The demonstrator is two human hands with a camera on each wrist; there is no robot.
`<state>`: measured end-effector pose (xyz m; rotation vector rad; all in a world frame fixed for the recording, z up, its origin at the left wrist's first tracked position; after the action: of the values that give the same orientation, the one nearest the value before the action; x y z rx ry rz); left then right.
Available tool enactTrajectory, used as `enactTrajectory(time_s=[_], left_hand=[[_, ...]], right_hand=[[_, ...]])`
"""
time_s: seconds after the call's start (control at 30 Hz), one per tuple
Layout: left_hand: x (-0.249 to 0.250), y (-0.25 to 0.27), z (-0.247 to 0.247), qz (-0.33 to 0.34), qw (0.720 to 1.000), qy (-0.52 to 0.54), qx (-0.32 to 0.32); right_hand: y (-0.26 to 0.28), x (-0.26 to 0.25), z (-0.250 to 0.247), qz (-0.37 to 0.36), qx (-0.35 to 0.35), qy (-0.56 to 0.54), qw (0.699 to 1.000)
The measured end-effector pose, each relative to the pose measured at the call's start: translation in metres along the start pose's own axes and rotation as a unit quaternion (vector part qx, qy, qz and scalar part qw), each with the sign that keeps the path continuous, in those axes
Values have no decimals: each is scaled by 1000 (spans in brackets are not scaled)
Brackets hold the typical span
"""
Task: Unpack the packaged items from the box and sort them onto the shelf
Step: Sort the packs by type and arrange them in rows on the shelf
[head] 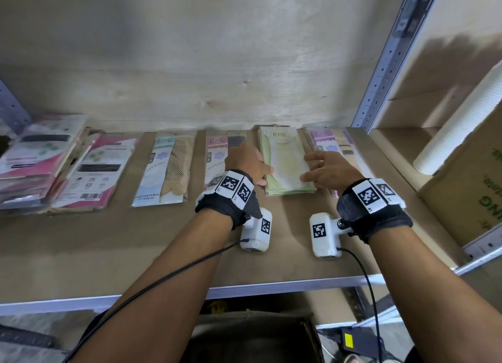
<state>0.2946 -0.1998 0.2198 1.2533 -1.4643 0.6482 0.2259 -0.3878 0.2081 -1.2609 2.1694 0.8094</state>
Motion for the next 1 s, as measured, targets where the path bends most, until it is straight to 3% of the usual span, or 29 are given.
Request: enactTrajectory(time_s=[0.27, 0.47, 0.63, 1.0], left_hand=[[4, 3, -6, 18, 1000, 1, 5], [15, 22, -64, 76, 994, 17, 72], [4, 46, -147, 84, 988, 11, 129], [-54, 110, -331, 51, 960, 42, 271]], right_hand=[[5, -10, -6, 0, 23, 49, 999], [26, -44, -18, -61, 121, 66, 989], [48, -88, 33, -141, 39, 12, 989], [74, -243, 190, -198, -133, -62, 969]])
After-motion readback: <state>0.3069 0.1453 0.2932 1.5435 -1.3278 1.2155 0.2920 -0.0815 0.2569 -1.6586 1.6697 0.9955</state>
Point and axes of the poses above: each hand's wrist, its own y-axis away from the middle knuckle, its own z-axis out of the palm, x = y × z, the point moved 9 cm from there along -y, towards the middle knuckle, and after that the axes turned 12 degrees about y, right-handed, at the moved point
